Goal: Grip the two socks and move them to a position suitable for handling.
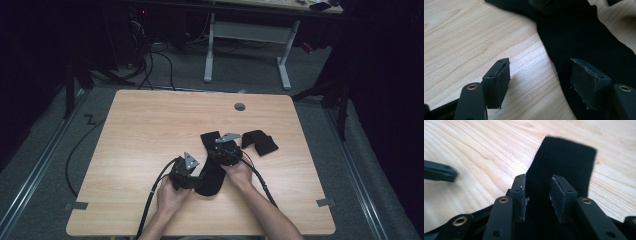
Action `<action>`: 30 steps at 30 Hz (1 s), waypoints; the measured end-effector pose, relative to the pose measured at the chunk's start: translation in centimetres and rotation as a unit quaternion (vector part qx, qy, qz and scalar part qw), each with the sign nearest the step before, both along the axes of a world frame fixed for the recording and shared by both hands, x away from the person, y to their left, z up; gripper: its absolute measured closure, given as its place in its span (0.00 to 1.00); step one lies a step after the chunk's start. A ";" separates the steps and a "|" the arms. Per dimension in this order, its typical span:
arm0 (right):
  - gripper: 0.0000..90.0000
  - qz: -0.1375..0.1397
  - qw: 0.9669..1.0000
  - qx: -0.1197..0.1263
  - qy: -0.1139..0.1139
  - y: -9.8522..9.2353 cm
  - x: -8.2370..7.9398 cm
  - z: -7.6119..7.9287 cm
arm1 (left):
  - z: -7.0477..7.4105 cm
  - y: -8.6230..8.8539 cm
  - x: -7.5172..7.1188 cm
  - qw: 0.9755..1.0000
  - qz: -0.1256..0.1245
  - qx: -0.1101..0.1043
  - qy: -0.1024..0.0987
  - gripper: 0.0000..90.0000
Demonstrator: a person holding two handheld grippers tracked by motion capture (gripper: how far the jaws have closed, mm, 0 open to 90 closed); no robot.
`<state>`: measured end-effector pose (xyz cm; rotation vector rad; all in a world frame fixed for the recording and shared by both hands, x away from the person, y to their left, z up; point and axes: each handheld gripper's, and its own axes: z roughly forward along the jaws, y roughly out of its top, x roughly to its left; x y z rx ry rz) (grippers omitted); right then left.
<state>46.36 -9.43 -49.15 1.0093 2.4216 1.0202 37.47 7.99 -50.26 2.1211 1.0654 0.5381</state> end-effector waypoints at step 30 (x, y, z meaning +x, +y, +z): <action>0.60 -0.012 1.000 0.006 -0.005 -3.0 -2.2 -0.9 | -0.2 0.1 -0.4 1.000 0.006 -0.025 0.002 0.36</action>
